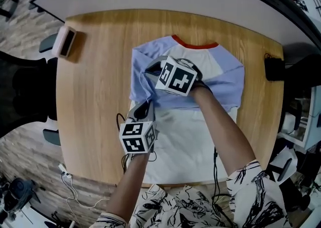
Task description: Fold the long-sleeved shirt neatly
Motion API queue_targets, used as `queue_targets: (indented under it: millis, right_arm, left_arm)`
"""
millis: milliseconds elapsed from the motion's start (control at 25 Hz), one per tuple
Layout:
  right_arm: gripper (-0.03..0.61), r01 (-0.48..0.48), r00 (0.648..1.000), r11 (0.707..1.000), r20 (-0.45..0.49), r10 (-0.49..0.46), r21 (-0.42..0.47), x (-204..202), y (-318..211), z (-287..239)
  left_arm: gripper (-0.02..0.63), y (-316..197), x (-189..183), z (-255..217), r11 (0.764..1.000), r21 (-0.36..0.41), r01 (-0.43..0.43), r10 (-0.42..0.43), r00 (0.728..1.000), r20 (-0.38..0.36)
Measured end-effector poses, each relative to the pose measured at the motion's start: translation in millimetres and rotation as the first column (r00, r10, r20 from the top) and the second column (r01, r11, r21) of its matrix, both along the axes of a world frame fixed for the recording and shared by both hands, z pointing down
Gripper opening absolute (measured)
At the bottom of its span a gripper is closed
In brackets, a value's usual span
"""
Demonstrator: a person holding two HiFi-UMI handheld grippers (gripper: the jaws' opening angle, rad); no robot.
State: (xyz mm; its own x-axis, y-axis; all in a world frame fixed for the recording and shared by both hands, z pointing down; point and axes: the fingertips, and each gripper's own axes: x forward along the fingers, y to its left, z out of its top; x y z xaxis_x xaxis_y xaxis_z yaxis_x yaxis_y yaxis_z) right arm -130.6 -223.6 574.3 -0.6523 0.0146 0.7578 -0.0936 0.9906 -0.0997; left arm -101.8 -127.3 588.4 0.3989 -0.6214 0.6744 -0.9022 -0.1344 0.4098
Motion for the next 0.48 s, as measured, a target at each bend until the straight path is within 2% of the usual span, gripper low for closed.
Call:
queue_targets:
  millis: [200,320,360,400,440,480]
  right_arm:
    - [0.017,0.038,0.998,0.995,-0.054,-0.033,0.091,-14.0,-7.5,1.2]
    - [0.024,-0.018,0.999,0.992,-0.049,0.024,0.125,-11.1,-7.9,14.0]
    - [0.049,-0.055,0.998,0.990,-0.023,0.059,0.128,-10.0,-9.8,12.3]
    - [0.095,-0.098,0.995,0.988,0.013,0.097,0.118,-8.6,-11.5,7.2]
    - [0.149,-0.146,0.988,0.985,0.058,0.141,0.095,-5.8,-12.6,-1.4]
    - [0.169,-0.196,0.976,0.978,0.109,0.188,0.066,-0.6,-13.0,-13.3]
  left_arm:
    - [0.023,-0.9,-4.9,3.3,0.999,-0.014,0.029,-0.028,0.999,0.027]
    - [0.025,3.4,-4.3,7.2,0.997,-0.058,0.059,-0.058,0.998,0.024]
    - [0.035,4.5,-4.5,7.7,0.996,-0.062,0.067,-0.066,0.998,0.018]
    - [0.074,5.7,-4.3,6.6,0.996,-0.060,0.066,-0.066,0.998,0.010]
    - [0.146,7.0,-3.2,2.9,0.997,-0.050,0.055,-0.055,0.998,-0.001]
    - [0.242,8.8,-1.9,-3.9,0.999,-0.031,0.034,-0.034,0.999,-0.007]
